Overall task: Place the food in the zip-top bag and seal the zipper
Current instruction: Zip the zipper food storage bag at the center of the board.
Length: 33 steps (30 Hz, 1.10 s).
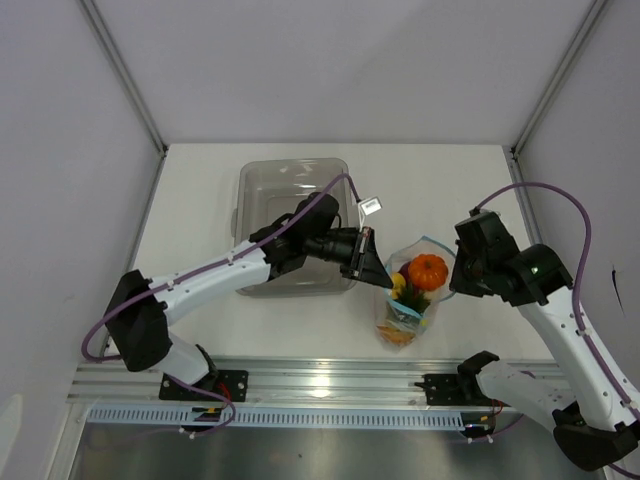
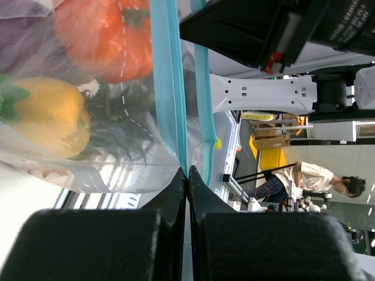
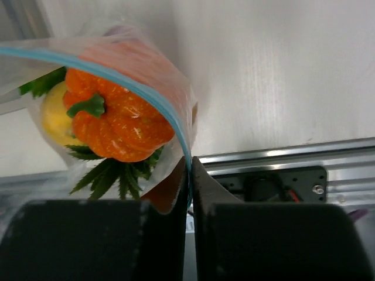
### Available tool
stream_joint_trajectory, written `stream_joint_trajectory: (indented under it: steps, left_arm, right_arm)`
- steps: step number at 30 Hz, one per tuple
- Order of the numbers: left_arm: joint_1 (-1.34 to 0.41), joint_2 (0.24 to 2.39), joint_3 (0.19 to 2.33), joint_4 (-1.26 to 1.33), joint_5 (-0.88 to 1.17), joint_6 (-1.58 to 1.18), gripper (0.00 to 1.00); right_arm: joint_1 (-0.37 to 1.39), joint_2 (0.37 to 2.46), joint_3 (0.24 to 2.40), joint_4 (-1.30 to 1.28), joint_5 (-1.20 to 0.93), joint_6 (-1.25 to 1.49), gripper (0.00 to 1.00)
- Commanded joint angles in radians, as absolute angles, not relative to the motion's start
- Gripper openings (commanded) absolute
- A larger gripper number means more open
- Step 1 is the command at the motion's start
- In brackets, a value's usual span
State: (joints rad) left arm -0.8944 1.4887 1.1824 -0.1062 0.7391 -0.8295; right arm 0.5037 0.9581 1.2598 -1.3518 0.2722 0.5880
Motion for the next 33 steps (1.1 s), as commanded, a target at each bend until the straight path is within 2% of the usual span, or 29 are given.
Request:
stream_joint_trajectory:
  steps: [1, 2, 7, 12, 23, 33]
  left_arm:
    - [-0.897, 1.506, 1.267, -0.127, 0.770, -0.798, 0.01]
    - [-0.897, 1.526, 1.294, -0.135, 0.776, -0.796, 0.01]
    - [-0.919, 1.604, 1.420, -0.190, 0.790, -0.779, 0.01]
    - [-0.957, 1.644, 1.477, -0.209, 0.799, -0.775, 0.00]
    - [-0.979, 1.651, 1.371, -0.155, 0.828, -0.778, 0.01]
    - [-0.979, 1.644, 1.342, -0.101, 0.762, -0.831, 0.01]
  right_arm:
    - [0.500, 0.928, 1.281, -1.312, 0.166, 0.555, 0.03]
    - [0.500, 0.930, 1.284, -1.305, 0.150, 0.552, 0.00]
    - [0.500, 0.913, 1.295, -1.183, -0.047, 0.577, 0.00]
    - [0.502, 0.911, 1.296, -1.111, -0.095, 0.644, 0.00]
    - [0.512, 0.885, 1.167, -0.988, -0.158, 0.770, 0.00]
    - [0.594, 0.893, 1.184, -1.026, -0.101, 0.717, 0.02]
